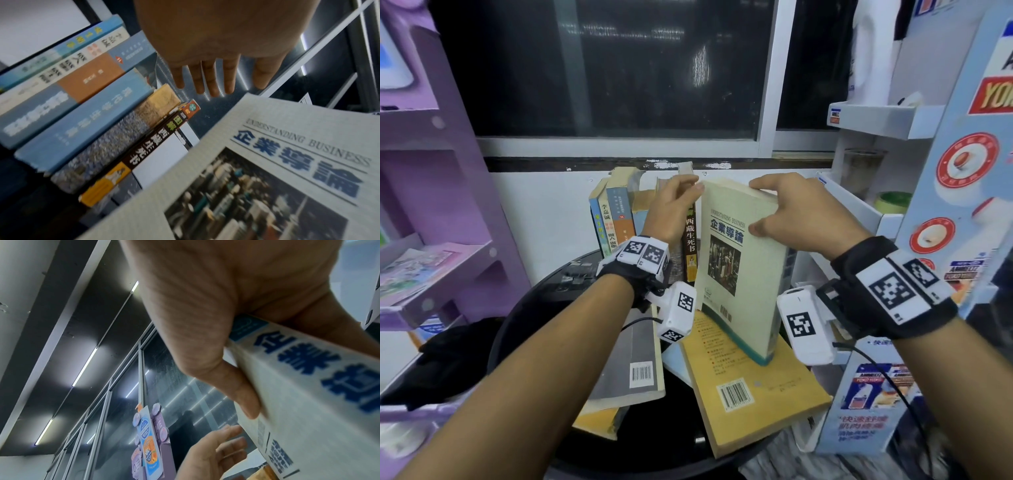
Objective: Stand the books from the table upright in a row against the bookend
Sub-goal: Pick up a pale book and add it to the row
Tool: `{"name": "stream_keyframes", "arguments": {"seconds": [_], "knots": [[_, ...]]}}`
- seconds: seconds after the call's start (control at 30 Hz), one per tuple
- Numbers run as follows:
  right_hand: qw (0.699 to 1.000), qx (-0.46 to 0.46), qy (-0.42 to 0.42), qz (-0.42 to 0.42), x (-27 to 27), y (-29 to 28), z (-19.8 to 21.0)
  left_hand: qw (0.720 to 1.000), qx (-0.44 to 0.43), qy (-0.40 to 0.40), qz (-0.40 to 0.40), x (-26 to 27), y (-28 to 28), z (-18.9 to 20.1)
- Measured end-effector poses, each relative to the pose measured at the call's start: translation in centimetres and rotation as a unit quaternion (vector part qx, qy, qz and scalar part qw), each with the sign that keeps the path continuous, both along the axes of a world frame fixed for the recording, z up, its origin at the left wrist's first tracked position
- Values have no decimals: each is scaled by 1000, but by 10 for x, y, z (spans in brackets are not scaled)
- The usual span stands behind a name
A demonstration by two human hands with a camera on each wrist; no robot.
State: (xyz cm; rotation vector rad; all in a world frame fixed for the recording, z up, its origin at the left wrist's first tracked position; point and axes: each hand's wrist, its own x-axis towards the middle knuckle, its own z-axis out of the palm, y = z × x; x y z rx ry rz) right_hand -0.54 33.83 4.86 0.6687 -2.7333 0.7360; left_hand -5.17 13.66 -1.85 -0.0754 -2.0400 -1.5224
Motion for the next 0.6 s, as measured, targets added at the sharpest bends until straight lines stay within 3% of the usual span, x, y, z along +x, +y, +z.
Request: {"name": "stream_keyframes", "arguments": {"seconds": [0.3, 0.6], "knots": [[1000, -9, -6, -26, -16, -3, 2, 978, -180, -50, 98, -13, -17, 20], [999, -30, 4, -41, -42, -15, -2, 971, -195, -71, 123, -30, -25, 19]]}}
